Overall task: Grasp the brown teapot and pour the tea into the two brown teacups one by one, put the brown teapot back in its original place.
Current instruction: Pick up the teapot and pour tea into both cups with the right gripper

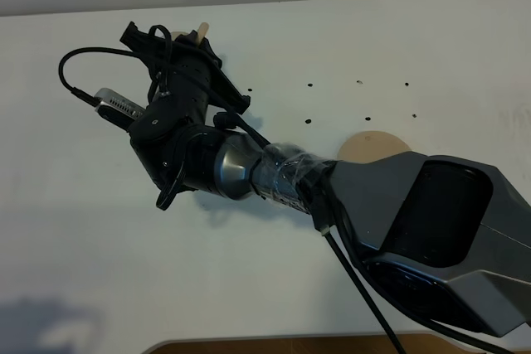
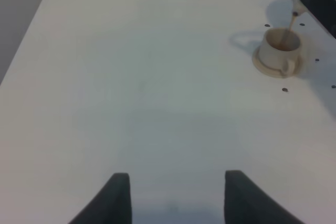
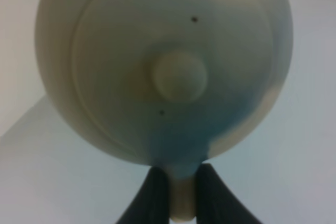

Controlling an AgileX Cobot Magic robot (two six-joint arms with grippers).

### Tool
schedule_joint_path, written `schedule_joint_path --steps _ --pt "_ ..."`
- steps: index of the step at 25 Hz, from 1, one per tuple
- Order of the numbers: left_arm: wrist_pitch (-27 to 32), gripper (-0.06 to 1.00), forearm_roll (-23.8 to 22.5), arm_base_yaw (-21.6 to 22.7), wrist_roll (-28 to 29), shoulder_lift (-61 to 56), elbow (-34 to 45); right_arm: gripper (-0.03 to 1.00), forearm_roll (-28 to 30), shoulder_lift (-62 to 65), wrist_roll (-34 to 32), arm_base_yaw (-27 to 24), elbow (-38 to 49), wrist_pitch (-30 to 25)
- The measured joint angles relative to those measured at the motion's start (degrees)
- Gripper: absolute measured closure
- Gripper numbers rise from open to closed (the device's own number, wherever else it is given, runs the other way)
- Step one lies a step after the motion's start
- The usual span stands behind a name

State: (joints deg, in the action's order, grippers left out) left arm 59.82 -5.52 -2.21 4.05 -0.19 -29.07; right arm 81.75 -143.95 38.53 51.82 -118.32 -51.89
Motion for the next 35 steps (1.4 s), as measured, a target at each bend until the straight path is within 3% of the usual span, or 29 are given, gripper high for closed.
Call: schedule_joint_path --steps 35 --pt "0.00 0.50 0.00 0.00 0.00 0.00 0.00 0.84 6.29 0.00 3.35 0.07 0.00 1.53"
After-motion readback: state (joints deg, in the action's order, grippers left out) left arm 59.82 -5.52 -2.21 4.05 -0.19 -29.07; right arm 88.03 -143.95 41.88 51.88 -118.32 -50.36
